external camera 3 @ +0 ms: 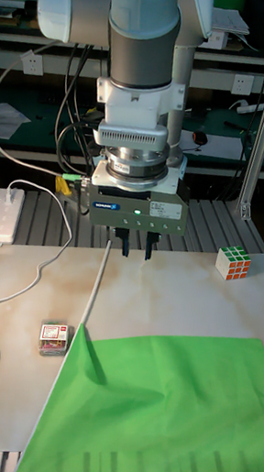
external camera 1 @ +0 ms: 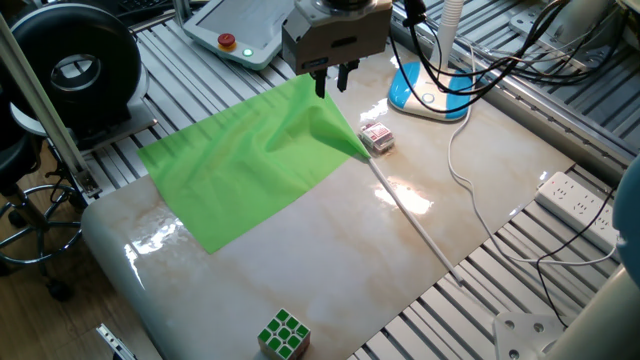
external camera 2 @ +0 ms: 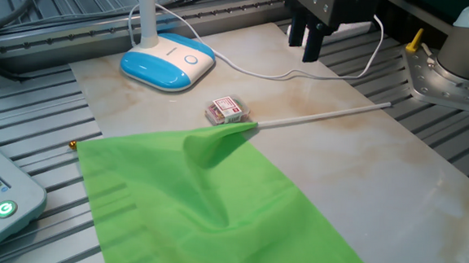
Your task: Wave the flag
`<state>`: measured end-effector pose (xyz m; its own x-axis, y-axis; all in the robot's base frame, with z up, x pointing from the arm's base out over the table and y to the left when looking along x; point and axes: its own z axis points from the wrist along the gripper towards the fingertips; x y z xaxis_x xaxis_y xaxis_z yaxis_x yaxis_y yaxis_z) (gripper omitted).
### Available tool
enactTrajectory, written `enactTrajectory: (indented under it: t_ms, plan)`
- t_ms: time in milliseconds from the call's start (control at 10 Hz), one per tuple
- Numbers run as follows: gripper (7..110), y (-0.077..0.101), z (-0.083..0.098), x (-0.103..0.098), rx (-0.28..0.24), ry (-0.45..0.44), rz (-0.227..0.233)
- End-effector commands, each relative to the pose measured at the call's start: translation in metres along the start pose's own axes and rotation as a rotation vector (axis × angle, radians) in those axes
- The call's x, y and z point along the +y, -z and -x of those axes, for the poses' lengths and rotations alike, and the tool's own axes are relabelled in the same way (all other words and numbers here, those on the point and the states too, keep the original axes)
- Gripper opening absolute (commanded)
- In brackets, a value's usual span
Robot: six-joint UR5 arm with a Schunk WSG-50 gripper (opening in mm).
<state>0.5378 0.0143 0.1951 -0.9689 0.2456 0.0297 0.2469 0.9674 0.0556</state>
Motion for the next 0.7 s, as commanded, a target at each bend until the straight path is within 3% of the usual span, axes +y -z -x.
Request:
enactTrajectory:
  t_ms: [0, 600]
  plan:
    - [7, -0.0012, 0.0033, 0.0034, -0.006, 0.0, 0.025]
    - [7, -0.0012, 0.0021, 0.0091, 0.017, -0.025, 0.057]
